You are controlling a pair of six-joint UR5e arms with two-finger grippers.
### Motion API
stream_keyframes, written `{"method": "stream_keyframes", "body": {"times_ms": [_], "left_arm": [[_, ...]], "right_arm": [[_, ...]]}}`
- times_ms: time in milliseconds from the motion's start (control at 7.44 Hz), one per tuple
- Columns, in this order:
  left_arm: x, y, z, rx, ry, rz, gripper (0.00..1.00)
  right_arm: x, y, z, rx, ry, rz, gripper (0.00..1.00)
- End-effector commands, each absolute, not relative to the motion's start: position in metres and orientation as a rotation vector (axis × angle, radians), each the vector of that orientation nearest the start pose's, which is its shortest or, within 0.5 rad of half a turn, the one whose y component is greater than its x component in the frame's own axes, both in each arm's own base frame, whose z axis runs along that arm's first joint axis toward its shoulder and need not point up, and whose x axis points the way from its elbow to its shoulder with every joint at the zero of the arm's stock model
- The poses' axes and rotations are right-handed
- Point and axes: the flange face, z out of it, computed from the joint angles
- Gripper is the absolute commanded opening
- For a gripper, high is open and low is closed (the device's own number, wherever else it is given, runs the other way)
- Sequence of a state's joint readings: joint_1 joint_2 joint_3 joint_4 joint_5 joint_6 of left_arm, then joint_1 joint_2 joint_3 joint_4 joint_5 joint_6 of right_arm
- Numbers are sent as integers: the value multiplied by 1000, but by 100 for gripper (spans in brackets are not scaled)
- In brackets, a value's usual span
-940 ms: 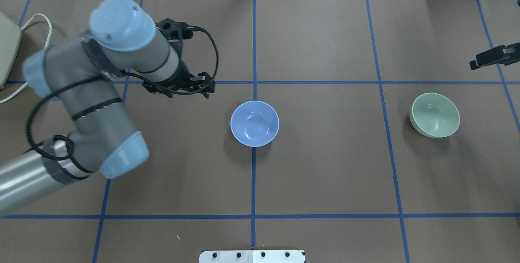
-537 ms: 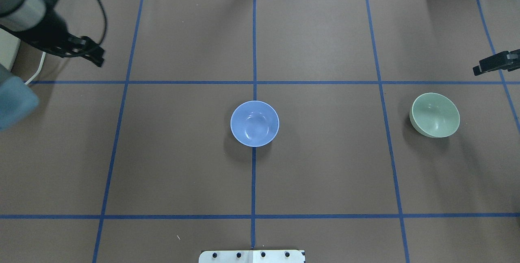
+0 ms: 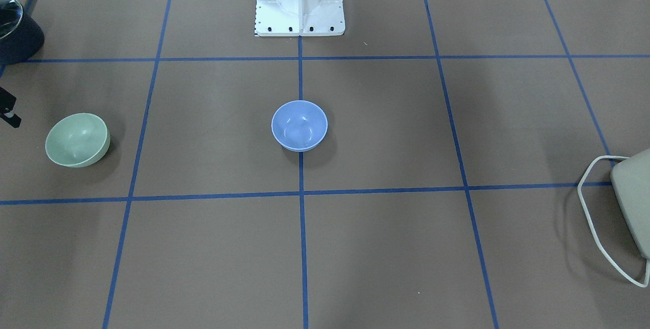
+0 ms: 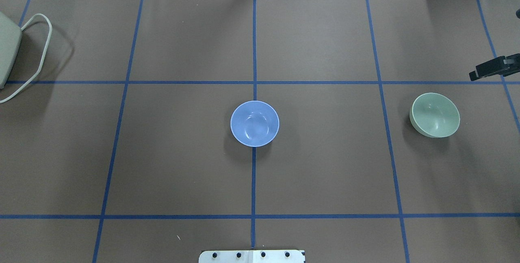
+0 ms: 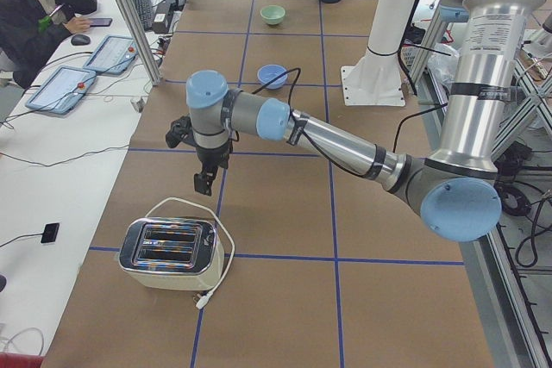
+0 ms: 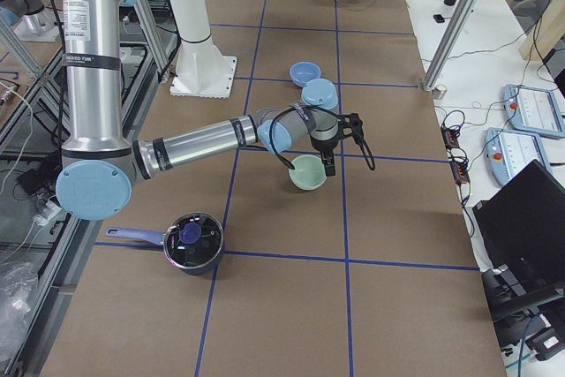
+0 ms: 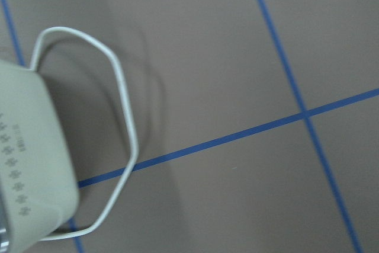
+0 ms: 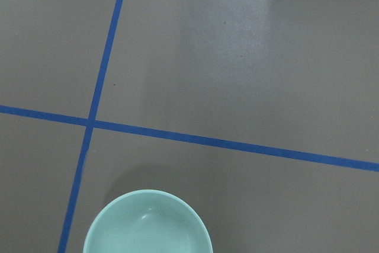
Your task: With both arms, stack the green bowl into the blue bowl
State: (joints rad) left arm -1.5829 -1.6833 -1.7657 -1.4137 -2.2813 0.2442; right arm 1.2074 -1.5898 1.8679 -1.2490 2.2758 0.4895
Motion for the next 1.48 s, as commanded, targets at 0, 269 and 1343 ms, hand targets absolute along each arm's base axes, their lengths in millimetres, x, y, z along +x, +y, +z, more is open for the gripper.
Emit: {"method": "stream_keyframes", "body": {"times_ms": [0,269,1343], "left_arm": [[-178,-474,626,303,584,333,98],[-178,-460,637,320,582,334,98],[-182,-450,636,328,578,324,98]], "right_arm": [[-136,-469,500,234,-865,-151,100],[-149,-466,536,202,-795,-158,99],[-200,-466,579,201,-813,-245,13]]}}
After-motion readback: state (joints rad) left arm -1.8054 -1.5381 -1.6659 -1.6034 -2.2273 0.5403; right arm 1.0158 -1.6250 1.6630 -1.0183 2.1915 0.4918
